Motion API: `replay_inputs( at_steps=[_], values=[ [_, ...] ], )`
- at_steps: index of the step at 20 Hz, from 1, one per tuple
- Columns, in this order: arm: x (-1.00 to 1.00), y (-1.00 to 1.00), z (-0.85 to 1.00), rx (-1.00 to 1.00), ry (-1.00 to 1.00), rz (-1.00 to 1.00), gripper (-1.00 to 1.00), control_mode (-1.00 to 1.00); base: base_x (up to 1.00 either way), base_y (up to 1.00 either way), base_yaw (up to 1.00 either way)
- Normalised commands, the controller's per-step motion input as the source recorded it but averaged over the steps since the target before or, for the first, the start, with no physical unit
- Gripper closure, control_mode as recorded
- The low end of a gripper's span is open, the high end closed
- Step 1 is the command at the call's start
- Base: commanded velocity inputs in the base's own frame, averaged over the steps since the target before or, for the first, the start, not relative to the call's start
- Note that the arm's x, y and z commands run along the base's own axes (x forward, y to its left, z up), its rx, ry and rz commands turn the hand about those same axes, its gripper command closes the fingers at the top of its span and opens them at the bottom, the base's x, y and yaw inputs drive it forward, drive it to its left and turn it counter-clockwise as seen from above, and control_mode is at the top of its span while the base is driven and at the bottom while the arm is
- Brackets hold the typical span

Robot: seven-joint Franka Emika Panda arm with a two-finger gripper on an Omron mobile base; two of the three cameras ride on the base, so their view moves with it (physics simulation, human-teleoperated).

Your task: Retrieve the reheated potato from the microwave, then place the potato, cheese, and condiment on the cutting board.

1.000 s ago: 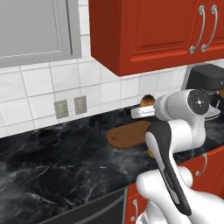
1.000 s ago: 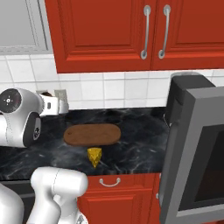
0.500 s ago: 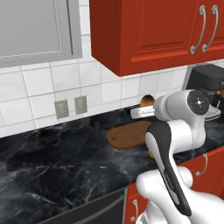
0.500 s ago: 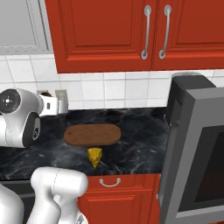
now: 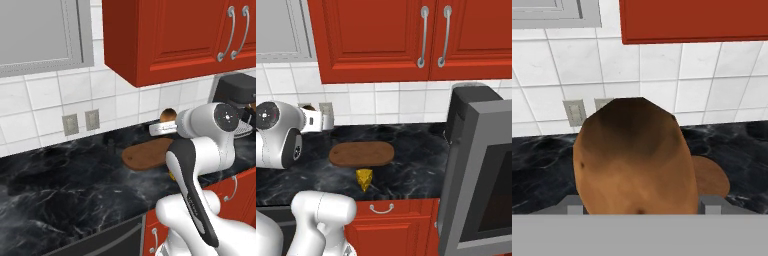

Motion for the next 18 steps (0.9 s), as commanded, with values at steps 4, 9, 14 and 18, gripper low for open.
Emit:
replay_inputs(
  at_steps=[4,9,14,18],
  values=[
    [0.00,0.00,0.00,0.00,0.00,0.00,1.00,1.00,0.00,0.00,0.00],
    [0.00,0.00,0.00,0.00,0.00,0.00,1.00,1.00,0.00,0.00,0.00],
    [0.00,0.00,0.00,0.00,0.00,0.00,1.00,1.00,0.00,0.00,0.00],
    [0.00,0.00,0.00,0.00,0.00,0.00,1.00,-1.00,0.00,0.00,0.00]
  ],
)
